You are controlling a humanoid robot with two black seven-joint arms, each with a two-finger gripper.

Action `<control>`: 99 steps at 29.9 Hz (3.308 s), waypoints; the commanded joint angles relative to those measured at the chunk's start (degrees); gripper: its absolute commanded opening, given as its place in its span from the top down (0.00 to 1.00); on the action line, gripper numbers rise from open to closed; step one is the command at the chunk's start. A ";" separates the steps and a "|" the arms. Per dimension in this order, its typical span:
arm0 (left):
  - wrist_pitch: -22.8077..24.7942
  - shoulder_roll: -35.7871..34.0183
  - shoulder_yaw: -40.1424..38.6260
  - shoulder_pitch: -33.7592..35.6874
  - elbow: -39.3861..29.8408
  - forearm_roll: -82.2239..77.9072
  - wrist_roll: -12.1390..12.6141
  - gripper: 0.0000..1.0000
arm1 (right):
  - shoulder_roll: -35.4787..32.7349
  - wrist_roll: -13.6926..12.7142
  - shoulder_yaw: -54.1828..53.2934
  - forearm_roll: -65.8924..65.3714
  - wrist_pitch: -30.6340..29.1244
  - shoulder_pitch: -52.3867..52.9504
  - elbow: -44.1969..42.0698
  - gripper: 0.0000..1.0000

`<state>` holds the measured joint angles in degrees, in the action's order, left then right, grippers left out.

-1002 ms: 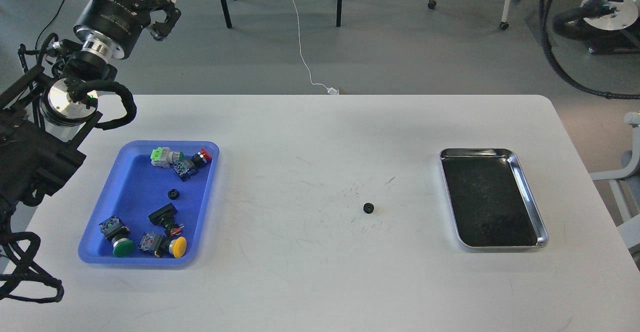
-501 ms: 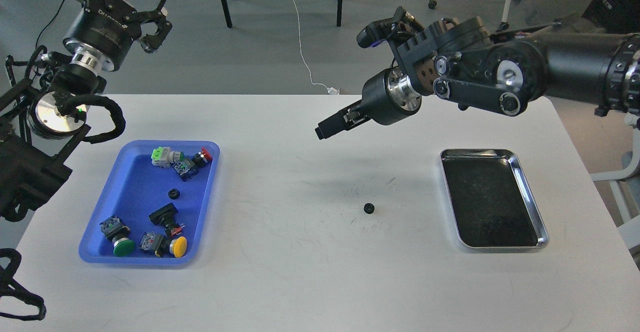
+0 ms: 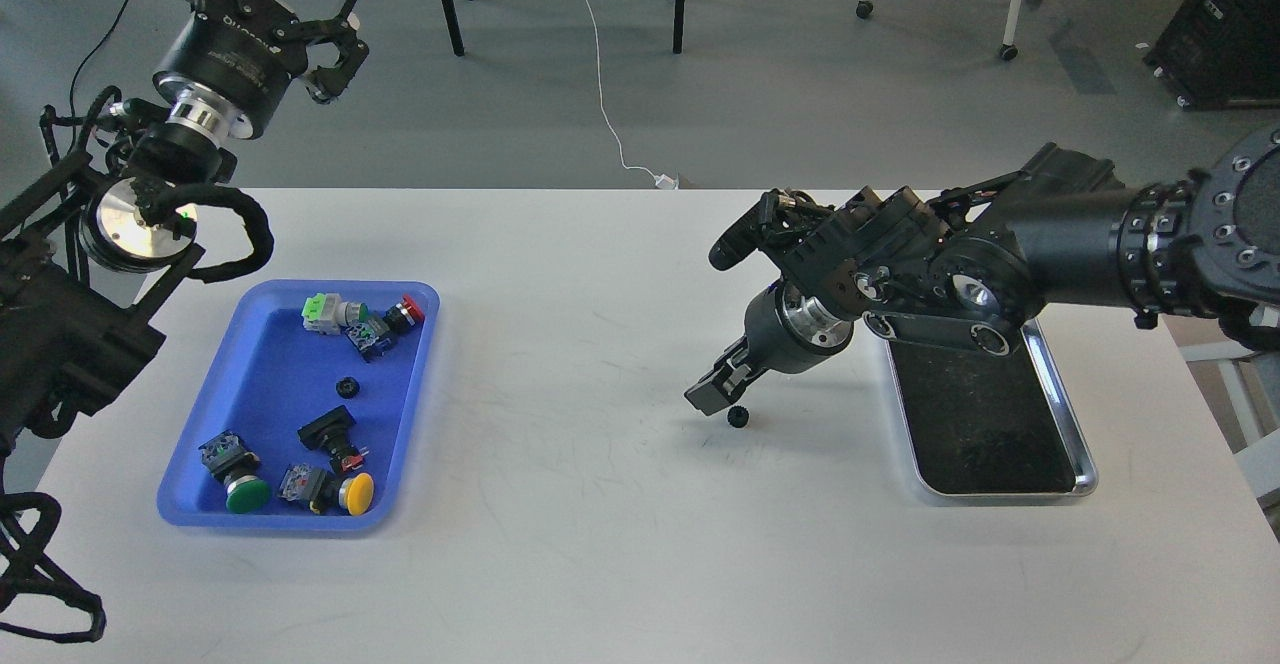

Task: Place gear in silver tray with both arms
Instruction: 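Reach the right gripper to the black gear and grasp it, then carry the gear with the right gripper into the silver tray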

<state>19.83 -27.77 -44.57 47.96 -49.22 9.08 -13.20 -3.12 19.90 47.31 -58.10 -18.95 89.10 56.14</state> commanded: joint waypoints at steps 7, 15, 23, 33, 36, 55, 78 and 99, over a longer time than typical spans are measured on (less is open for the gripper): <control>-0.06 0.00 0.10 -0.06 0.00 -0.12 -0.07 0.03 | 1.28 -0.21 1.64 -2.37 0.23 -1.39 -1.12 0.44; -0.06 -0.36 -0.07 -0.06 0.00 -0.11 -0.07 0.03 | 2.42 -0.57 1.73 -2.37 0.23 -3.59 -2.97 0.49; 0.03 -0.44 -0.16 -0.06 0.00 -0.11 -0.07 0.03 | 3.12 -1.89 1.91 -2.63 0.23 -3.58 -3.67 0.58; 0.03 -1.06 -0.43 0.02 0.00 -0.03 -0.07 0.03 | 3.12 -1.89 1.91 -2.63 0.23 -3.76 -3.50 0.65; 0.03 -1.15 -0.43 0.02 0.00 -0.11 -0.07 0.03 | 3.12 -1.89 1.99 -2.81 0.14 -3.59 -3.23 0.75; 0.03 -2.73 -0.51 0.02 0.00 -0.03 -0.16 0.03 | -10.39 -1.45 -0.82 -4.29 0.14 3.09 -3.23 0.89; 0.03 -2.38 -0.25 -0.06 -0.08 -0.03 0.10 0.03 | -28.95 -1.45 1.73 -16.61 4.97 -7.54 5.63 0.86; -2.52 -2.64 0.01 0.64 -0.08 -0.12 0.02 0.03 | -32.73 -1.53 1.12 -17.84 5.32 -7.28 9.16 0.34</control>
<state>17.86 -30.29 -44.66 48.26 -49.31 9.04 -13.27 -35.17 18.23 49.31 -76.20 -13.69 81.48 65.11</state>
